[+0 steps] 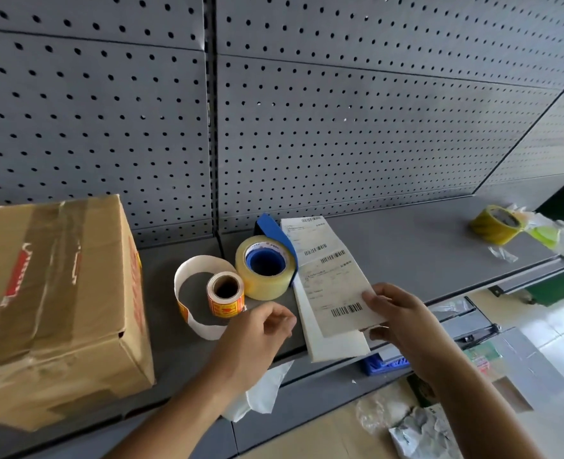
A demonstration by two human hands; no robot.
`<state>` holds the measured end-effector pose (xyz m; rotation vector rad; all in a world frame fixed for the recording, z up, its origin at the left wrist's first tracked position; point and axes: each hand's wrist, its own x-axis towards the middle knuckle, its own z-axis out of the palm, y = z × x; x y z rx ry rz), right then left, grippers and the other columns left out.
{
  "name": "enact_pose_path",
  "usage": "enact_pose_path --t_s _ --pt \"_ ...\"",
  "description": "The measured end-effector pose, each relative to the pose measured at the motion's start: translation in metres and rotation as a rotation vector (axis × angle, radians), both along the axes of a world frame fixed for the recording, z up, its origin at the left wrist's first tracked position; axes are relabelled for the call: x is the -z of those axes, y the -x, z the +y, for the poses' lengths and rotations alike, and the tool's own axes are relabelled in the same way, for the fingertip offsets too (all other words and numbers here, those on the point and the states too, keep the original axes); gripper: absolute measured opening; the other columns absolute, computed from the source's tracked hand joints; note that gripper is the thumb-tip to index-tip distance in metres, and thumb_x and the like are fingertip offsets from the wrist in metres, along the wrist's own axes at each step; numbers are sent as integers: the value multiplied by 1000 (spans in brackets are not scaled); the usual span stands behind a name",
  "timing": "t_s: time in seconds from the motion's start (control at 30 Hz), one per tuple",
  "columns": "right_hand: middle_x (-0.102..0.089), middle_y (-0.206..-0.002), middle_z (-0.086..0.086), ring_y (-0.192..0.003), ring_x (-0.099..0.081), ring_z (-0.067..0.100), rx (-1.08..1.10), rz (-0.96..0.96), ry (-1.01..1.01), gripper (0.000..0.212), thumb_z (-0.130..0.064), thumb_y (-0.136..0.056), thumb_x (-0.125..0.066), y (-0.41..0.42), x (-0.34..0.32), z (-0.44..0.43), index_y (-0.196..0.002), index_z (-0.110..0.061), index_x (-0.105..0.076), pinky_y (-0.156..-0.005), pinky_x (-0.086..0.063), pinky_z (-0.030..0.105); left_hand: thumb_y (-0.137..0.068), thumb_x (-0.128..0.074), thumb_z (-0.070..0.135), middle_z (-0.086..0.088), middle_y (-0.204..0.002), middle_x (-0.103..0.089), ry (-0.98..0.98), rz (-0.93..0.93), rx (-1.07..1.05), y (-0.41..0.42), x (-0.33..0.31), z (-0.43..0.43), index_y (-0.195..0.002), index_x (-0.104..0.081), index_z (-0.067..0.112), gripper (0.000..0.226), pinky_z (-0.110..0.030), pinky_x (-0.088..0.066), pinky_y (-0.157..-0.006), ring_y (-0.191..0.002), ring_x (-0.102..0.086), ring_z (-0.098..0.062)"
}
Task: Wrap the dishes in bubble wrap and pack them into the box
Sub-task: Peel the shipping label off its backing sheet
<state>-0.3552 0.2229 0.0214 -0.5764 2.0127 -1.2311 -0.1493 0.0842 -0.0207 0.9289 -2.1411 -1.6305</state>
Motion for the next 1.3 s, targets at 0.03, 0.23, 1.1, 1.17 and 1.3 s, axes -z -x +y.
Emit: enact_pose_path --t_s 0.03,0.23,1.1,1.17,1.3 --pt "-76 -97 13 -88 -71 33 14 -82 55 26 -27 -103 -55 -1 -5 0 -103 -5 -67 -69 -57 29 -100 -60 36 11 -89 -75 -87 40 -19 6 -3 -1 -101 -71 26 15 -32 -59 -77 -85 -69 -6" --pt "-74 -107 15 -98 -71 32 -27 -183 151 24 -23 -101 -55 -4 -13 5 -108 -2 -64 -75 -57 33 -101 -58 39 -10 -105 -78 -616 198 -87 51 -26 -11 -110 -73 13 31 -41 -59 -93 -98 -75 -21" --pt "-63 -118 -6 -107 -56 24 -430 1195 172 26 -29 -93 -65 26 -10 -87 -117 -25 -72 -87 -53 44 -99 -63 26 -9 -104 -78 -680 391 -239 86 -41 -32 -94 -82 21 20 -45 -53 -98 -100 -72 -25" --pt "-64 -117 -4 -104 -57 25 -418 1222 205 24 -22 -92 -70 25 -7 -88 -115 -22 -73 -85 -54 41 -101 -60 30 -10 -100 -79 -710 380 -299 87 -42 -37 -97 -79 18 23 -43 -55 -92 -94 -73 -25" --pt "-65 -114 -1 -100 -59 25 -426 1291 230 24 -20 -92 -70 24 -4 -88 -115 -21 -73 -79 -55 39 -102 -59 29 -9 -95 -80 -702 356 -326 88 -41 -42 -105 -74 14 21 -39 -62 -81 -86 -76 -24"
